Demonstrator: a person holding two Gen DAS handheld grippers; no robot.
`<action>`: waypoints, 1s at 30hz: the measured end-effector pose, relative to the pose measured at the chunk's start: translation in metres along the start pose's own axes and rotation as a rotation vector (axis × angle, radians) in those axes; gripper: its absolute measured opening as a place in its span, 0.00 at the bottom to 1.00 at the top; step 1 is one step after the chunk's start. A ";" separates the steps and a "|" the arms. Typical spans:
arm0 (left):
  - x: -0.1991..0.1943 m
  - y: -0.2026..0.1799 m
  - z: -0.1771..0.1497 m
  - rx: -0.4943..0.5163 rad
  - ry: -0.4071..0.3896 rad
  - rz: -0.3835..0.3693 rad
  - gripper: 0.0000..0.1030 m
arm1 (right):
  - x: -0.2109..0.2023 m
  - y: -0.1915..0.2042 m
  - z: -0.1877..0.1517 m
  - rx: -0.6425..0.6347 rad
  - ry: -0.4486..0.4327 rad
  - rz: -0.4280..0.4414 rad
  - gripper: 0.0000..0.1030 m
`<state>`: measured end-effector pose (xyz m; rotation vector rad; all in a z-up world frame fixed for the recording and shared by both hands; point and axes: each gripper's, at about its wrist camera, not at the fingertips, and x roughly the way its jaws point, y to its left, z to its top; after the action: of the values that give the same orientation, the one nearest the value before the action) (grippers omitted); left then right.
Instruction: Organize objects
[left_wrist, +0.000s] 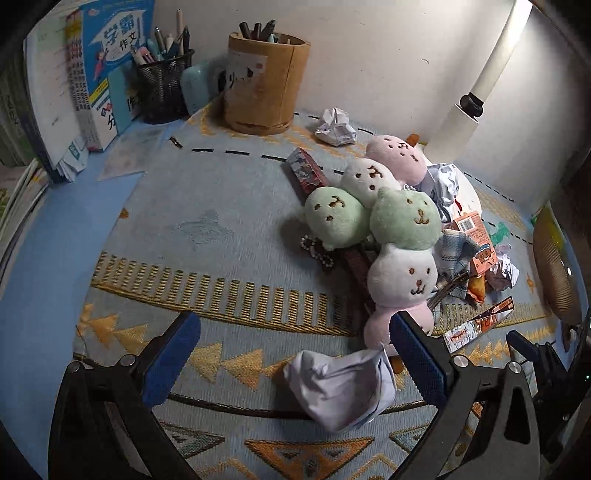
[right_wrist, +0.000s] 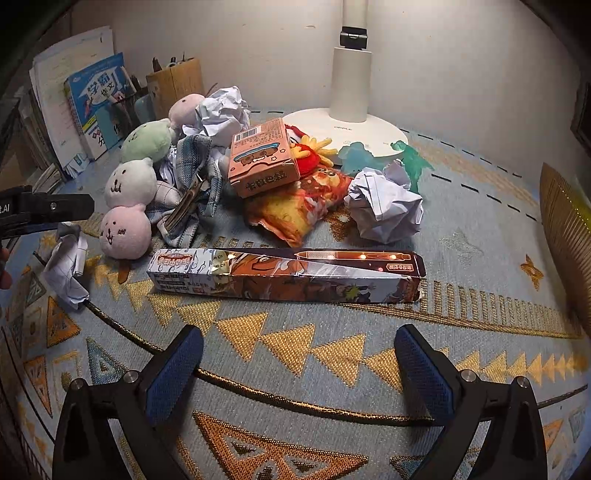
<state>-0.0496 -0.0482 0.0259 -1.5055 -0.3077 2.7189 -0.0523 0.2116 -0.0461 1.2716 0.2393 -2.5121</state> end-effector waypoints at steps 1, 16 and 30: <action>0.000 0.003 -0.001 0.008 0.003 -0.009 1.00 | 0.000 0.000 0.000 0.000 0.000 0.000 1.00; -0.006 -0.029 -0.028 0.191 -0.006 -0.071 1.00 | 0.000 0.001 0.000 0.000 0.000 0.000 1.00; 0.015 -0.039 -0.041 0.218 0.023 -0.042 1.00 | -0.001 0.001 -0.001 0.000 0.000 0.000 1.00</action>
<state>-0.0257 -0.0017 -0.0008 -1.4529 -0.0389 2.6010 -0.0508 0.2112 -0.0464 1.2721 0.2393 -2.5120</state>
